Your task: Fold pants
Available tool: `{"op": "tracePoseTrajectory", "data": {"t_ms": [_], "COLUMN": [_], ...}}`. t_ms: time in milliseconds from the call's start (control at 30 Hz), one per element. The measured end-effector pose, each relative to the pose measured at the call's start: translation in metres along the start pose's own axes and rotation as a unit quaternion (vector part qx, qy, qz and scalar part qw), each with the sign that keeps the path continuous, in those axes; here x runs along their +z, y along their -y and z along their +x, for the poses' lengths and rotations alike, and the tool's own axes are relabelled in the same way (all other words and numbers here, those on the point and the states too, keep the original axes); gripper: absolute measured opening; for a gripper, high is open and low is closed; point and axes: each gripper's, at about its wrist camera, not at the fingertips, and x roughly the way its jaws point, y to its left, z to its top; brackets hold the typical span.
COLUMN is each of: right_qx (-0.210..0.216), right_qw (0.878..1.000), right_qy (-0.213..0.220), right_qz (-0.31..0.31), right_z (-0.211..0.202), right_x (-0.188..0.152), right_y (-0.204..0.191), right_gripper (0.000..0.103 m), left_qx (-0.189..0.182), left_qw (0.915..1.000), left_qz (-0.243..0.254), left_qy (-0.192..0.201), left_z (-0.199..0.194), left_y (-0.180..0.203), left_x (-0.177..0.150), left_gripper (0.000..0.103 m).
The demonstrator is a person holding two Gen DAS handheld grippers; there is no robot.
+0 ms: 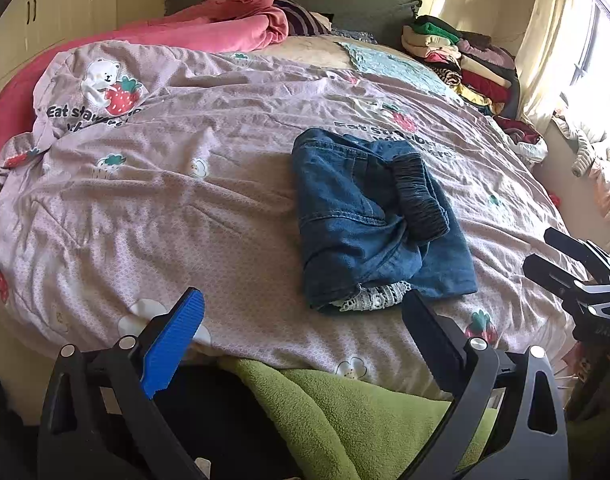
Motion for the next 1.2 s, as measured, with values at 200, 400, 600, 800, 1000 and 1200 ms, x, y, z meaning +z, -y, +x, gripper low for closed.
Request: {"op": "tracePoseTrajectory", "data": {"t_ms": [200, 400, 600, 800, 1000, 1200], "right_qx": [-0.002, -0.005, -0.007, -0.009, -0.010, -0.012], "right_qw": [1.000, 1.000, 1.000, 1.000, 1.000, 1.000], "right_qy": [0.000, 0.000, 0.001, 0.000, 0.001, 0.000], "right_qz": [0.001, 0.002, 0.003, 0.004, 0.004, 0.004], "right_z": [0.0002, -0.0004, -0.0011, -0.0018, -0.0016, -0.0023], "right_x": [-0.0006, -0.0005, -0.0001, 0.0001, -0.0001, -0.0009], "right_y": [0.0010, 0.0012, 0.0021, 0.0025, 0.0027, 0.0037], "right_gripper": [0.094, 0.094, 0.094, 0.094, 0.094, 0.094], "left_qx": [-0.003, -0.002, 0.001, 0.004, 0.015, 0.009], "left_qw": [1.0000, 1.0000, 1.0000, 1.0000, 0.9999, 1.0000], "left_qz": [0.000, 0.000, -0.001, -0.002, 0.000, 0.001], "left_qy": [-0.001, -0.001, -0.002, -0.001, -0.001, 0.000], "left_z": [-0.0001, -0.0001, 0.0004, 0.0004, 0.0002, -0.0009], "left_y": [0.0005, 0.0008, 0.0006, 0.0000, -0.0022, 0.0003], "left_x": [-0.0002, -0.0004, -0.0007, -0.0013, -0.0016, -0.0014], "left_gripper": [0.099, 0.099, 0.099, 0.099, 0.099, 0.099]}}
